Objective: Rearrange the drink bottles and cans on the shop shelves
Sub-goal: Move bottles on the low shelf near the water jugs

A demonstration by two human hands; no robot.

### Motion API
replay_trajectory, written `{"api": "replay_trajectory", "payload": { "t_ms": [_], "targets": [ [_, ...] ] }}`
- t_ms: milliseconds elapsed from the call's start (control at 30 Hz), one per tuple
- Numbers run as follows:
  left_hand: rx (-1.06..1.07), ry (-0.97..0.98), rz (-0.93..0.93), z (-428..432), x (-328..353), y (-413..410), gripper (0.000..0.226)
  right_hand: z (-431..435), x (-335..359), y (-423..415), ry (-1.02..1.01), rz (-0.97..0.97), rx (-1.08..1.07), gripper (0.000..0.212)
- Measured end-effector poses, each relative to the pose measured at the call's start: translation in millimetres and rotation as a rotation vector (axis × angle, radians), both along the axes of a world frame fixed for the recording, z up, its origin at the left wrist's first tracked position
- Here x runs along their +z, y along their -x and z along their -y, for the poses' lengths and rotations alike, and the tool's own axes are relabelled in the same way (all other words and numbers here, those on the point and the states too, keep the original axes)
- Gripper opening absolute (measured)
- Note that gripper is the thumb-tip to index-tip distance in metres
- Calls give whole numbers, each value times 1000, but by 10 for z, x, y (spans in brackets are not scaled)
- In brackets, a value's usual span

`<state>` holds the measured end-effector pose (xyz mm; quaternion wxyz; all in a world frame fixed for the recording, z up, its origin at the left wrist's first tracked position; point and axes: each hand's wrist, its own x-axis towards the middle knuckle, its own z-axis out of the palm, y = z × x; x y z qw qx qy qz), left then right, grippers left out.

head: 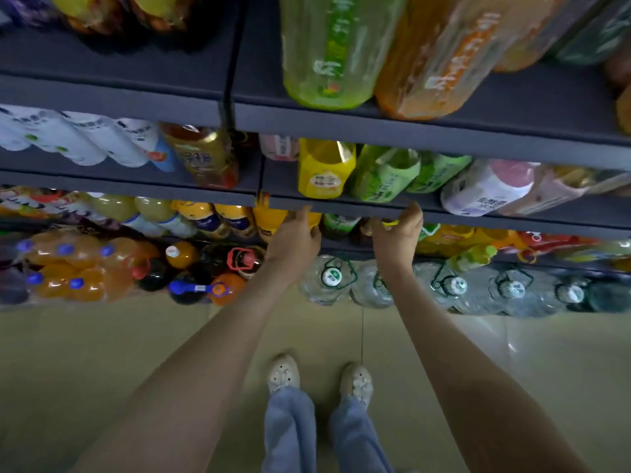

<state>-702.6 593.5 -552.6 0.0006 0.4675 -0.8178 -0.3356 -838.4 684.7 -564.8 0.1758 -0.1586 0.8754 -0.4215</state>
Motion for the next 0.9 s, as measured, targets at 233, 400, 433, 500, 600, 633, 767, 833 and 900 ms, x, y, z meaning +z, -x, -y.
{"api": "replay_trajectory", "payload": {
  "t_ms": [233, 400, 433, 500, 600, 633, 767, 833, 900],
  "targets": [
    [-95, -17, -164, -511, -141, 774, 50, -669, -122, 869, 54, -116, -187, 84],
    [-189, -22, -389, -798, -163, 1636, 61, -758, -161, 1552, 134, -288, -169, 95],
    [-192, -41, -428, -850, -173, 1806, 63, -738, -167, 1641, 158, -293, -153, 95],
    [-200, -81, -521, -940, -217, 2089, 66, -697, -205, 1778, 191, -324, -121, 93],
    [-210, -6, -582, -1005, -321, 2350, 68, -722, -249, 1905, 243, -337, -103, 85],
    [-205, 38, -583, -1027, -341, 2407, 67, -761, -244, 1952, 268, -329, -130, 79],
    [-122, 176, -563, -1198, -344, 2580, 67, -910, -126, 2326, 316, -429, -351, 72],
    [-69, 297, -506, -1275, -360, 2681, 69, -911, -83, 2599, 268, -433, -319, 77],
    [-18, 398, -479, -1338, -369, 2793, 69, -901, -47, 2844, 240, -364, -235, 74]
  ]
}}
